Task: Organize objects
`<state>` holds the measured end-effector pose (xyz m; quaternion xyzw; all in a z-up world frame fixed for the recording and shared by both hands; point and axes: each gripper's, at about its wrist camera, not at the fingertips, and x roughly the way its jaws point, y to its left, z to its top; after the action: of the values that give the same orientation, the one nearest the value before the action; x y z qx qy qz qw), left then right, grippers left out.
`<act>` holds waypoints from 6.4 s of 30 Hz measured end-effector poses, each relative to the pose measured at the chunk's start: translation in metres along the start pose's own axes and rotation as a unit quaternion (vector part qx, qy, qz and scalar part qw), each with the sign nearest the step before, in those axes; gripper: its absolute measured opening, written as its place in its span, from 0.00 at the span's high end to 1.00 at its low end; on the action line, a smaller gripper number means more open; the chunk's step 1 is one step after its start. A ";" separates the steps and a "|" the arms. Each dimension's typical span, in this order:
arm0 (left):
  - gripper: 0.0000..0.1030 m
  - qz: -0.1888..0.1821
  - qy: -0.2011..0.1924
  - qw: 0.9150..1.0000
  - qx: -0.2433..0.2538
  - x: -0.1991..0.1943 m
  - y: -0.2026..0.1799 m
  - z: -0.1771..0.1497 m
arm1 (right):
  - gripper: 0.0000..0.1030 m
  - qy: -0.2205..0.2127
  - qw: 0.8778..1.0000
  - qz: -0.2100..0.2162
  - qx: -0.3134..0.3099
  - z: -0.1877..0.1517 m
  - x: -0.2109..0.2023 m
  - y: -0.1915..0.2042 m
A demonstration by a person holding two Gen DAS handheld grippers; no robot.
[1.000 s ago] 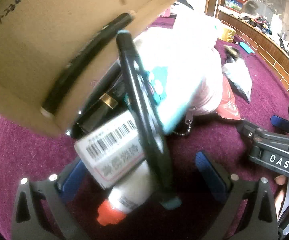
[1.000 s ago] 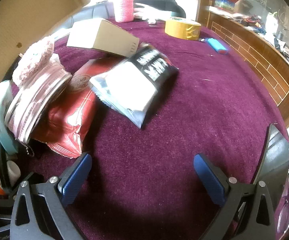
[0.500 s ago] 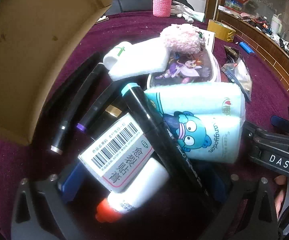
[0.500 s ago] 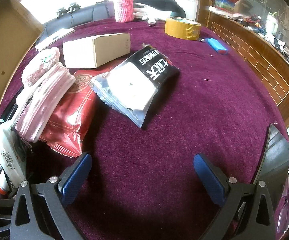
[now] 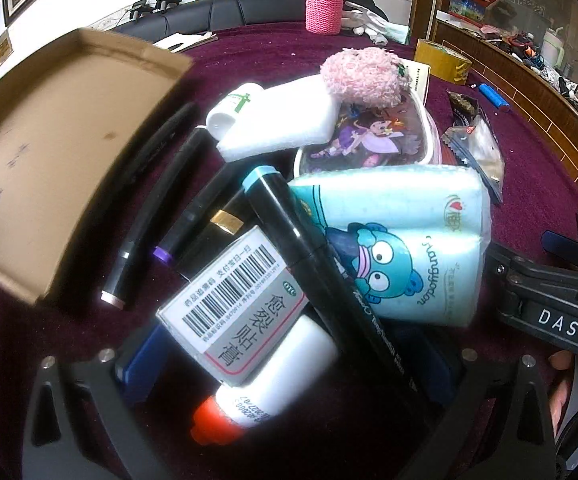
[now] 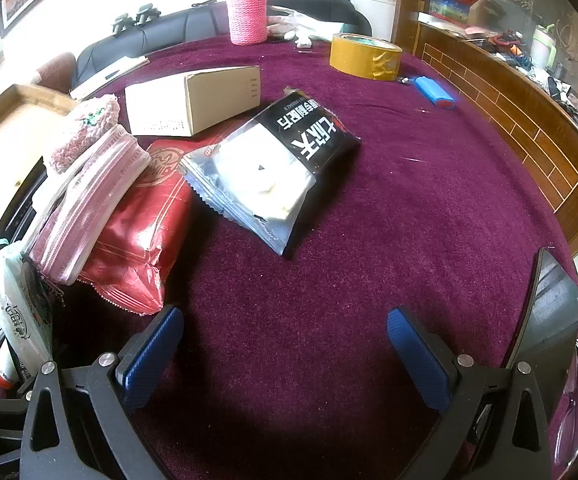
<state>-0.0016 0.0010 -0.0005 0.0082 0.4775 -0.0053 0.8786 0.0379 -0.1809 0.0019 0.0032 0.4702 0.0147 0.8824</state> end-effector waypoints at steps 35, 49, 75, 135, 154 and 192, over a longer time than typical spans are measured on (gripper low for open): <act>0.00 0.003 0.000 1.000 -0.005 0.000 0.000 -0.001 | 0.00 -0.001 1.000 0.012 -0.015 -0.001 0.001 -0.001; 0.00 -0.111 -0.027 0.993 -0.007 -0.045 0.065 -0.030 | 0.00 0.006 0.997 0.048 -0.068 -0.006 -0.004 -0.007; 0.36 -0.163 -0.070 0.979 0.104 -0.069 0.062 -0.057 | 0.84 0.018 0.959 0.192 -0.206 -0.036 -0.038 0.101; 0.74 -0.062 -0.052 0.993 -0.091 -0.039 0.249 0.038 | 0.84 0.067 0.922 0.347 -0.158 0.039 -0.046 0.246; 0.48 -0.072 -0.072 0.986 -0.129 -0.016 0.287 0.055 | 0.82 0.069 0.937 0.303 -0.156 0.035 -0.008 0.302; 0.17 -0.083 -0.169 0.977 0.102 -0.092 0.092 -0.012 | 0.54 -0.034 0.951 0.307 0.029 0.025 -0.040 -0.001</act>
<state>-0.0601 0.0933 0.0713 0.0574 0.3181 -0.1281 0.9376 0.0367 -0.1833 0.0492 0.1739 0.4160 0.2713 0.8503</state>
